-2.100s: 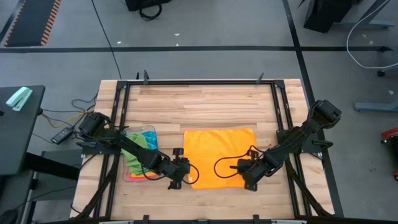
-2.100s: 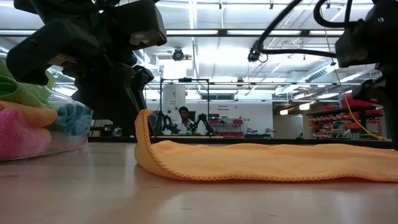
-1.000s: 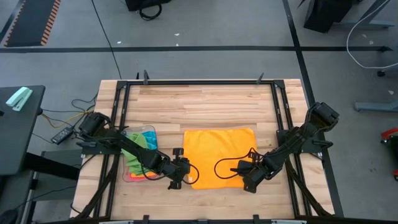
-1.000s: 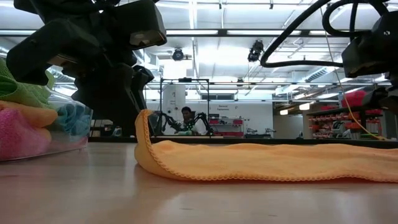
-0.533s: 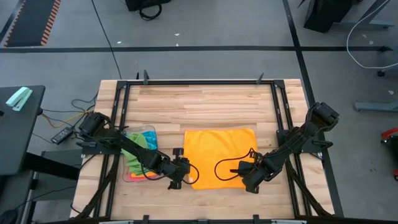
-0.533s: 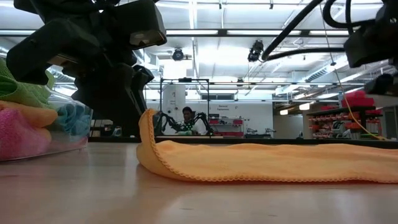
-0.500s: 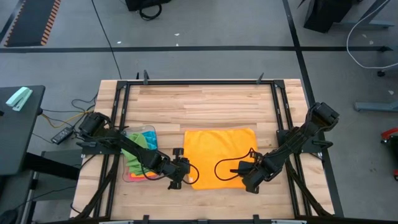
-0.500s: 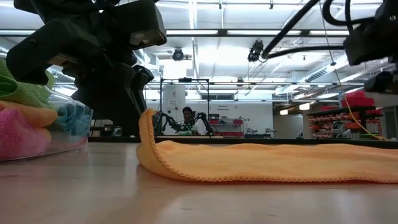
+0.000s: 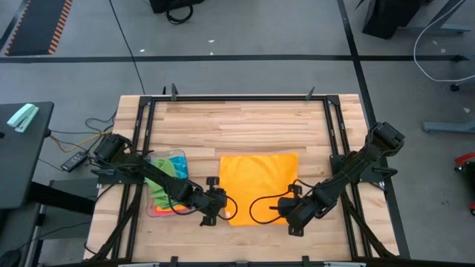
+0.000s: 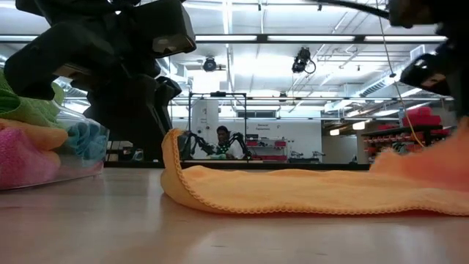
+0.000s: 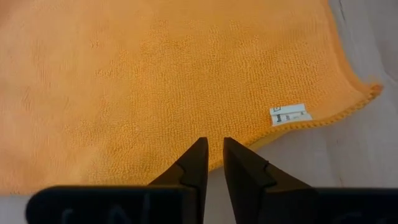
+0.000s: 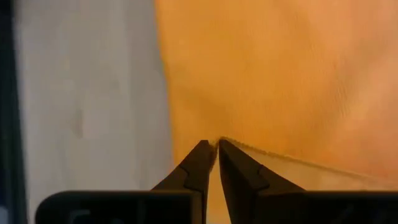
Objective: Fold microfiber towels
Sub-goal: Fold the yellow microfiber cloth
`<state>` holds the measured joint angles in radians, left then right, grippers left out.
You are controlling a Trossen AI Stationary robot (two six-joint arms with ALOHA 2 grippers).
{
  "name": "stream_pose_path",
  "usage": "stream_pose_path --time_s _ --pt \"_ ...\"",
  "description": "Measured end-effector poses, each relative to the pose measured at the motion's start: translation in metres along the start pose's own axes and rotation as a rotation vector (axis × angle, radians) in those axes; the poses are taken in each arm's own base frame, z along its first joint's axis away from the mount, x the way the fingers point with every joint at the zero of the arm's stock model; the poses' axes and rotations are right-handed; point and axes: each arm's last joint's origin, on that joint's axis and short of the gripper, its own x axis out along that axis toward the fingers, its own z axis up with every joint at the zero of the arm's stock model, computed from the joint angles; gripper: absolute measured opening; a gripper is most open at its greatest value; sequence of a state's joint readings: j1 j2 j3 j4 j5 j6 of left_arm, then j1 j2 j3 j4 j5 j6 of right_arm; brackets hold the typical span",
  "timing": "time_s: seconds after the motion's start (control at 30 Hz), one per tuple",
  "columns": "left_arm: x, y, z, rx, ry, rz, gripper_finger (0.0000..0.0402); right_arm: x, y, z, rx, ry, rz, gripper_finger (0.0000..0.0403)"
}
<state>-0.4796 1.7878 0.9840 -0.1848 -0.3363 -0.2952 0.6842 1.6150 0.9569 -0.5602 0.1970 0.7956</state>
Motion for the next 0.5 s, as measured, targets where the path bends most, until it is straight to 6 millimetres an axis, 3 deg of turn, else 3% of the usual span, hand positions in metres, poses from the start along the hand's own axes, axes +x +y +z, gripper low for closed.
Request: stream_pose_path --time_s 0.17,0.5 --pt "-0.003 -0.007 -0.002 0.082 -0.004 -0.015 0.0049 0.008 0.002 0.002 -0.037 -0.112 0.047 0.0043" --pt "-0.003 -0.01 -0.002 0.086 -0.012 -0.021 0.004 0.034 -0.018 -0.024 0.041 -0.142 0.058 0.0042"
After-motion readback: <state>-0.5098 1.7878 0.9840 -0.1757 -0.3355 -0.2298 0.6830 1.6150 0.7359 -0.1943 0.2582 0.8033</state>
